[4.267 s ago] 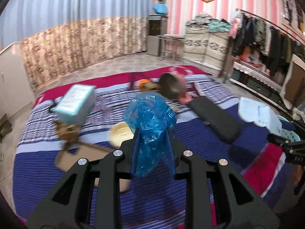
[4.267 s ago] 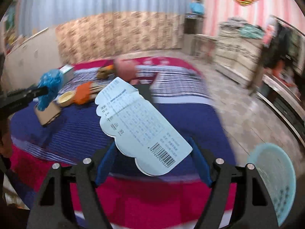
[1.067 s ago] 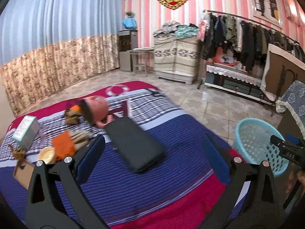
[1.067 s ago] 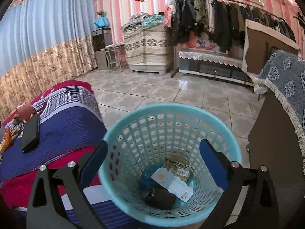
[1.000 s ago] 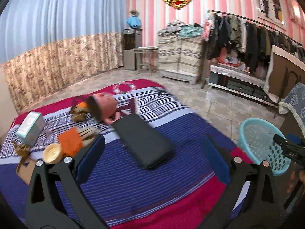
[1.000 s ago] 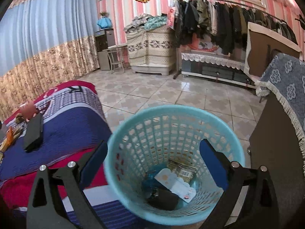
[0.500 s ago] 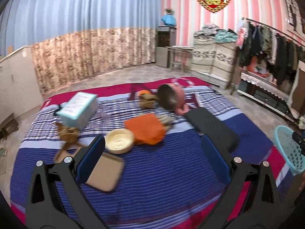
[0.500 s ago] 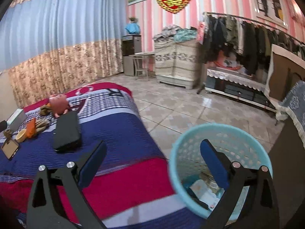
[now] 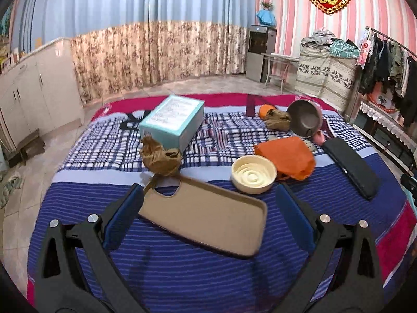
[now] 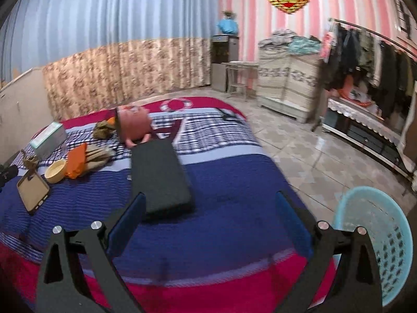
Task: Collect trash
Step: 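Move both open tools back over the bed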
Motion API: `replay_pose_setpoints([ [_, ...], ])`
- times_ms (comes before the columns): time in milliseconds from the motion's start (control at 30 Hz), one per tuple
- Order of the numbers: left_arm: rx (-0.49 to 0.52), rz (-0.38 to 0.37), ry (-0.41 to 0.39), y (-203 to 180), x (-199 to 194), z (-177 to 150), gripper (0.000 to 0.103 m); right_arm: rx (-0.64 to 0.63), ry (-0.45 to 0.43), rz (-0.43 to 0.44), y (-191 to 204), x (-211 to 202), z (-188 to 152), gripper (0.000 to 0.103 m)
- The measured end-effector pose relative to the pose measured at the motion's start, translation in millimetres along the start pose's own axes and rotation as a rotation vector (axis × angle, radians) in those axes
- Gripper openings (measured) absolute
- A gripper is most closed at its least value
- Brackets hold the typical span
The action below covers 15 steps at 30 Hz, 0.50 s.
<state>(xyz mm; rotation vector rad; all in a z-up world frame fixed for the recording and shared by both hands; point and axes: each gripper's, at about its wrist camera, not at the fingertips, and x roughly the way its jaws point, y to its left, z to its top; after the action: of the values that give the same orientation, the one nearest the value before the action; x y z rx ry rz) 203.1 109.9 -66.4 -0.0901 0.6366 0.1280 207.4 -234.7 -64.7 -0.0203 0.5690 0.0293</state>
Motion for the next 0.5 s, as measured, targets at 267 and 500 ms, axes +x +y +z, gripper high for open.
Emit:
replay_pose_setpoints([
  [267,0.072,-0.081,0.077,-26,47,10,0.097,-0.082,0.029,0.046,51,32,12,0.096],
  [500,0.069,-0.169,0.211,-39,92,17,0.092,-0.08,0.051,0.064,63,46,16,0.096],
])
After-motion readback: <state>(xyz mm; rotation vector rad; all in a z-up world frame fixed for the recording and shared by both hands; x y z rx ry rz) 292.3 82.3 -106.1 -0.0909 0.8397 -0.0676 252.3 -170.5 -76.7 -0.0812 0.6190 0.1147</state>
